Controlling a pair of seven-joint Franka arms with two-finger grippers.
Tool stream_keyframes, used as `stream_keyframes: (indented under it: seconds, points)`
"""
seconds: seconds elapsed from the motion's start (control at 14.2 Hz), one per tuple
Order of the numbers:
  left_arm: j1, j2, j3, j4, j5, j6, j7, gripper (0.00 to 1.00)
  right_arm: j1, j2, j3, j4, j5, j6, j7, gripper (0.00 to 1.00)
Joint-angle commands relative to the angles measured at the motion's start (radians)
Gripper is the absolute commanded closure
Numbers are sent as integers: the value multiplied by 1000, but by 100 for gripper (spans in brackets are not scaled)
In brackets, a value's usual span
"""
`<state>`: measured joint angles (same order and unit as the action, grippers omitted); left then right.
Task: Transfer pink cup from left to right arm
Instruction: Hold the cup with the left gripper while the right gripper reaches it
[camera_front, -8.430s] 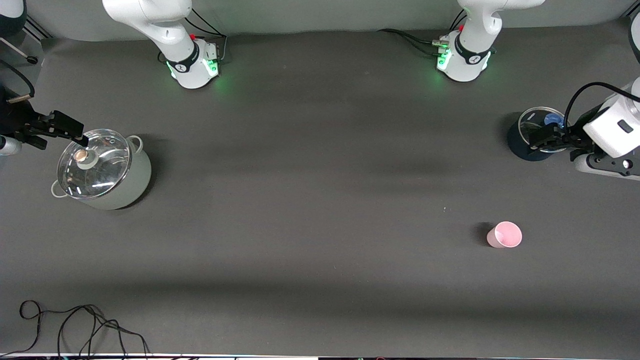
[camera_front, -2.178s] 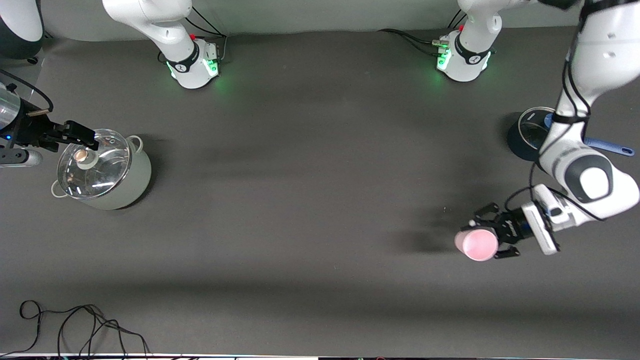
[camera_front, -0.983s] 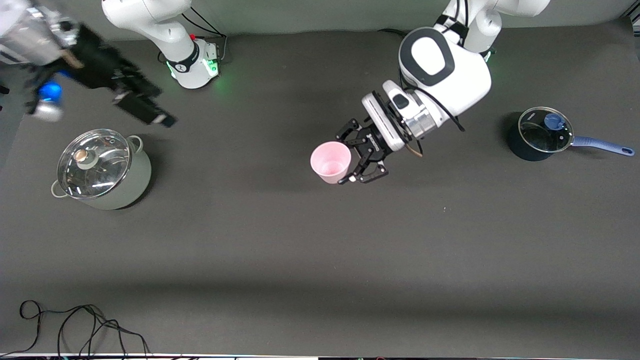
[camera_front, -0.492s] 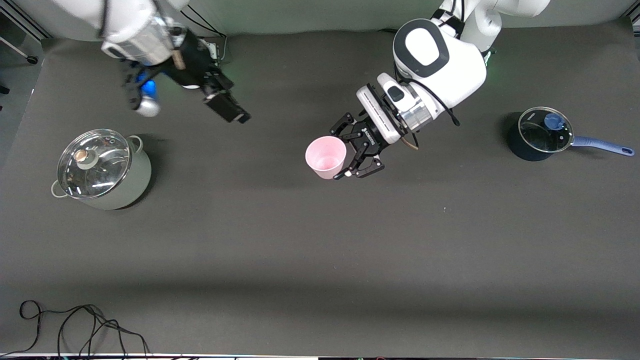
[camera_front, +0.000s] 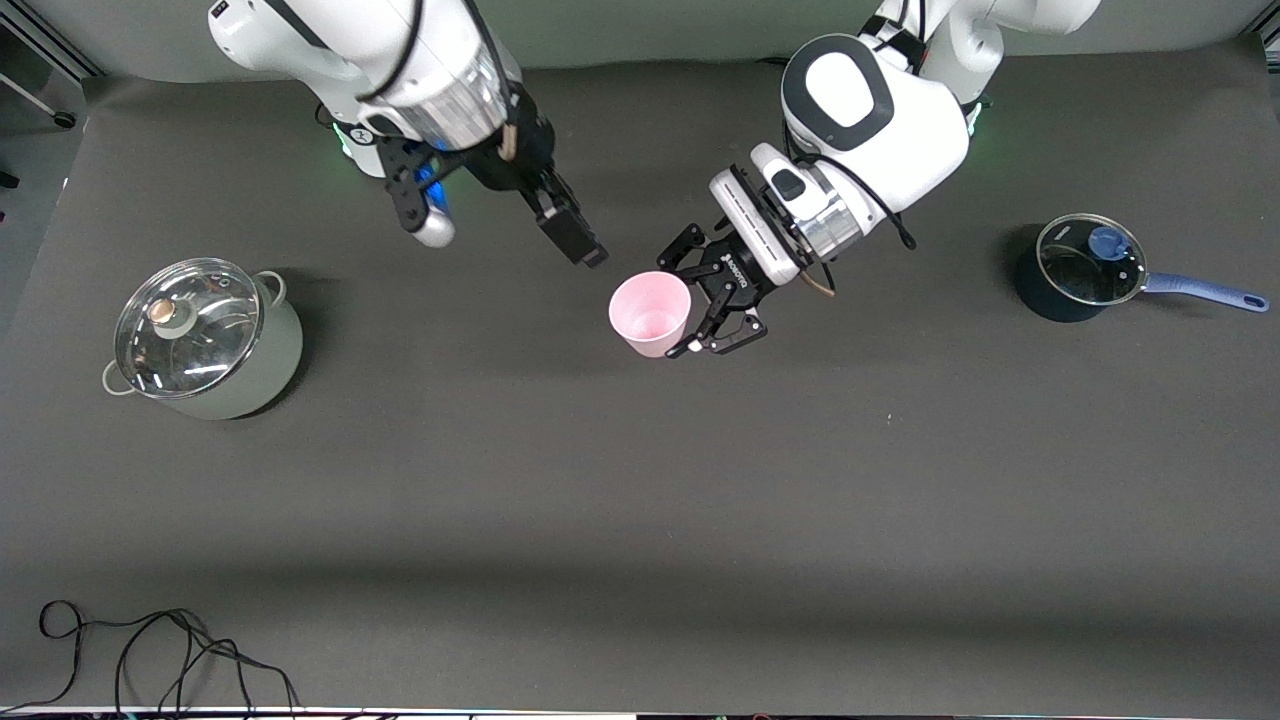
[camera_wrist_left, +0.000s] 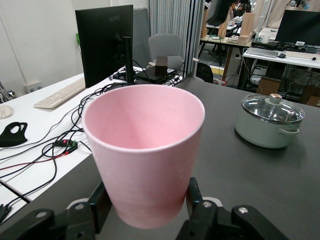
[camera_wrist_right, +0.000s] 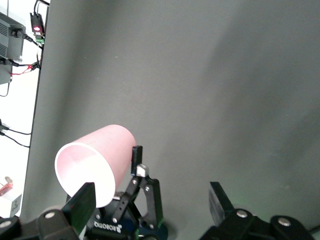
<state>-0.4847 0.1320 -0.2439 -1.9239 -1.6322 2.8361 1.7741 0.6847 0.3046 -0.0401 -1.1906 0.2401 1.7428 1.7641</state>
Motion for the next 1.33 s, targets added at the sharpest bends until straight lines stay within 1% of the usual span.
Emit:
stream_keyframes:
  seconds: [0.0,0.14,0.42,0.91,0.98,1.05,1.12,1.19,1.26]
  points:
    - [-14,-3,3,8,-12,23,-12,65,12,51,-12,52,-18,4,29,0]
    - [-14,-3,3,8,-14,25,-12,65,13,71,-12,55,-21,4,26,0]
    - [-14,-3,3,9,-14,25,-12,65,33,134,-12,114,-39,6,28,0]
    - [-14,0,3,9,-14,26,-12,65,35,152,-14,128,-39,29,28,1]
    - [-15,0,3,8,-15,26,-12,65,35,152,-14,126,-42,30,26,13]
    - [-14,0,3,9,-17,26,-12,65,35,154,-14,126,-51,30,23,36]
    - [-15,0,3,8,-23,28,-12,65,35,159,-14,128,-56,32,20,80]
    - [-15,1,3,8,-26,31,-12,65,35,159,-12,128,-56,32,17,100]
    - [-15,1,3,9,-26,31,-12,65,35,159,-14,128,-58,32,15,100]
